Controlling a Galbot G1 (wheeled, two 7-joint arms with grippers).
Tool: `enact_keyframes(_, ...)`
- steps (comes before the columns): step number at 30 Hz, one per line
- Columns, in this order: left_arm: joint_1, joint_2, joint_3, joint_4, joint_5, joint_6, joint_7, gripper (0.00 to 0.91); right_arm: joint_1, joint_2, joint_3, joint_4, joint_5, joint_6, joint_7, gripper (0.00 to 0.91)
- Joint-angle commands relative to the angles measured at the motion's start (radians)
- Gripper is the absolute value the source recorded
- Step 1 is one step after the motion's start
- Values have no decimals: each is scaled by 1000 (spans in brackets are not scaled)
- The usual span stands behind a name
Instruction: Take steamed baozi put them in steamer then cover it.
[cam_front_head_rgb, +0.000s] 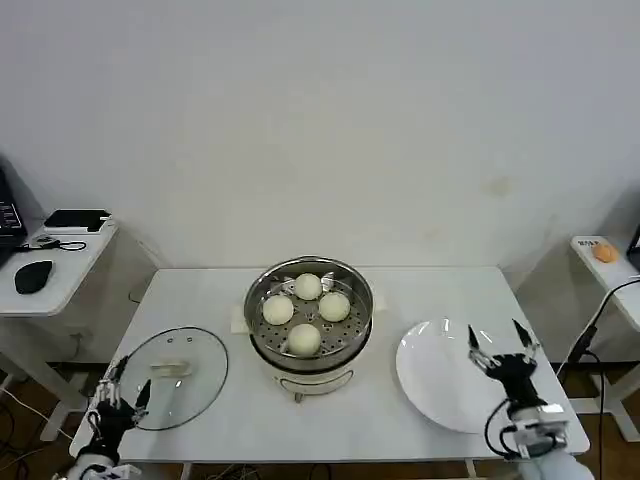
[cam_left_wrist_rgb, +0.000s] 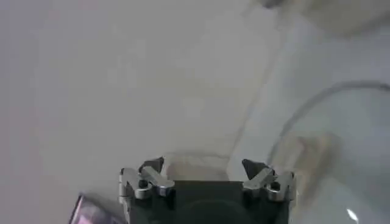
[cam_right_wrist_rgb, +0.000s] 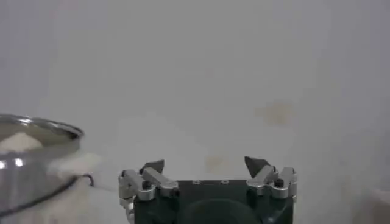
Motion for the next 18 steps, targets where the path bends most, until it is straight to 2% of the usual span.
enact_keyframes(1, -88, 5, 67, 129, 210, -11, -1, 907, -133, 52, 124, 67, 16, -8, 15, 907)
enact_keyframes(18, -247, 29, 107, 217, 202, 3, 17, 907, -154, 72, 120, 60, 8, 6, 7, 907)
